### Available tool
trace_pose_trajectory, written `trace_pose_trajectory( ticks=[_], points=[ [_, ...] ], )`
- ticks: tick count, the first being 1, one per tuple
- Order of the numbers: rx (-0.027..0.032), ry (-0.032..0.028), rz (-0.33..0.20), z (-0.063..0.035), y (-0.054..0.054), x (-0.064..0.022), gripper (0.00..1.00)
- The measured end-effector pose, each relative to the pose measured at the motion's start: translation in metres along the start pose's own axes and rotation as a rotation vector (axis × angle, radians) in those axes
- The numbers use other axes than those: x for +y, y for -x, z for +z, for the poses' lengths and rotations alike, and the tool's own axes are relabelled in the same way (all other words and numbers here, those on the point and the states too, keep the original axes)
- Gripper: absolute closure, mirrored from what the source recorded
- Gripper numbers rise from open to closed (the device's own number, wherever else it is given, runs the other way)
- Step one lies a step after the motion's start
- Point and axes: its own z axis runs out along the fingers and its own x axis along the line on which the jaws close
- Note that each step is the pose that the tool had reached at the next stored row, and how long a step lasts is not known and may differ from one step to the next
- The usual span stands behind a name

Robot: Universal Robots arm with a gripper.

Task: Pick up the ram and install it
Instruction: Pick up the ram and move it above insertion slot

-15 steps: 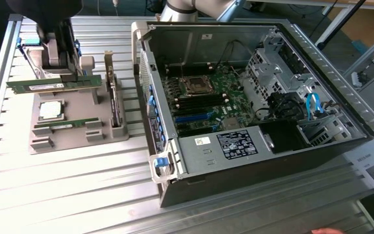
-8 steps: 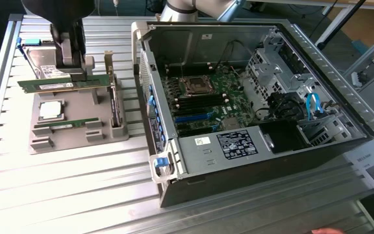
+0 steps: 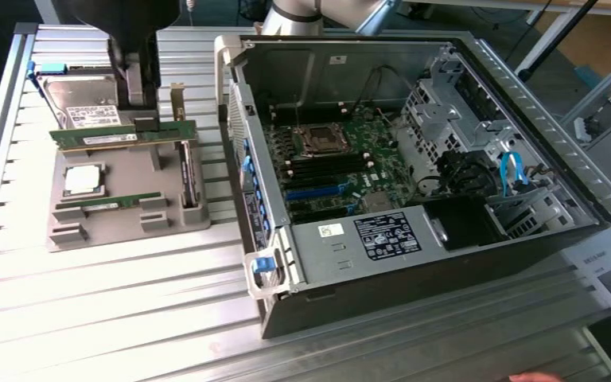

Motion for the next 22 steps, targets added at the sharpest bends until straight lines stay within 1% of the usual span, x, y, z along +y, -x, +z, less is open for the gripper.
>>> trace_pose_trajectory(
  ticks=[13, 22],
  points=[
    [0.0, 0.0011, 0.0, -0.0014, 0.0, -0.0287, 0.88],
    [0.0, 0.0023, 0.0, -0.0025, -0.001, -0.0509, 0.88]
  ],
)
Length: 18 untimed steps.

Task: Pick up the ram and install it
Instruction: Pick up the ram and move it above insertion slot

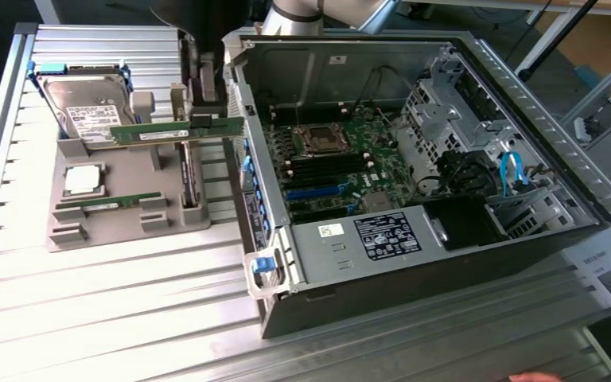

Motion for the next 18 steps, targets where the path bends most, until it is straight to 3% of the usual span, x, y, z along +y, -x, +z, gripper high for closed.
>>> trace_pose_trajectory(
  ticks=[18],
  points=[
    [-0.0001, 0.0016, 0.0, -0.0021, 0.0, -0.0419, 0.88]
  ],
)
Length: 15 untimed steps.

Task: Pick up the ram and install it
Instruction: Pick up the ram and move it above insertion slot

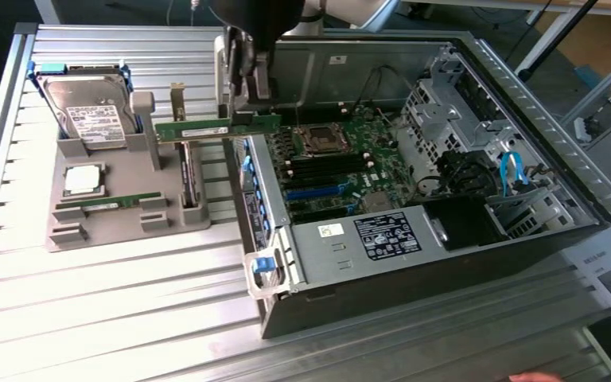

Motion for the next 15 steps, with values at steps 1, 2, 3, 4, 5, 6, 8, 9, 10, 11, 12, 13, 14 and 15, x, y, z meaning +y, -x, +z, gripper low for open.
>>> trace_pose_trajectory(
  ticks=[1, 2, 3, 4, 5, 6, 8, 9, 10, 11, 12, 13, 14, 15],
  points=[
    [0.0, 0.0001, 0.0, -0.0001, 0.0, -0.0024, 0.88],
    [0.0001, 0.0002, 0.0, -0.0003, 0.0, -0.0048, 0.88],
    [0.0001, 0.0004, 0.0, -0.0004, 0.0, -0.0072, 0.88],
    [0.0, 0.0004, 0.0, -0.0005, 0.0, -0.0096, 0.88],
    [0.0, 0.0005, 0.0, -0.0006, 0.0, -0.0121, 0.88],
    [0.0001, 0.0007, 0.0, -0.0008, 0.0, -0.0145, 0.88],
    [0.0001, 0.0009, 0.0, -0.001, 0.0, -0.0191, 0.88],
    [0.0001, 0.001, 0.0, -0.0012, 0.0, -0.0216, 0.88],
    [0.0, 0.0011, 0.0, -0.0013, 0.0, -0.0239, 0.88],
    [0.0001, 0.0013, 0.0, -0.0014, 0.0, -0.0263, 0.88],
    [0.0, 0.0014, 0.0, -0.0015, 0.0, -0.0288, 0.88],
    [0.0, 0.0015, 0.0, -0.0016, 0.0, -0.0313, 0.88],
    [0.0, 0.0016, 0.0, -0.0018, 0.0, -0.0337, 0.88],
    [0.0, 0.0017, 0.0, -0.0019, 0.0, -0.0363, 0.88]
  ],
)
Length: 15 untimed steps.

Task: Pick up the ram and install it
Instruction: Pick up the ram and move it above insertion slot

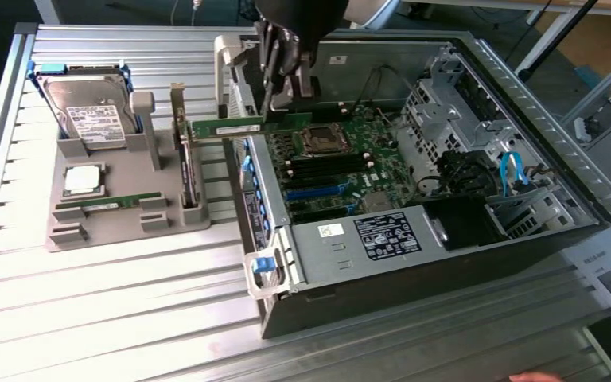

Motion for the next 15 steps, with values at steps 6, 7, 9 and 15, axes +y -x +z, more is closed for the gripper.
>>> trace_pose_trajectory(
  ticks=[6, 7, 9, 15],
  points=[
    [0.0, 0.0008, 0.0, -0.0008, 0.0, -0.0147, 0.88],
    [0.0, 0.0009, 0.0, -0.0009, 0.0, -0.0171, 0.88],
    [0.0, 0.0012, 0.0, -0.0012, 0.0, -0.0218, 0.88],
    [0.0, 0.0022, 0.0, -0.0021, 0.0, -0.0385, 0.88]
  ],
)
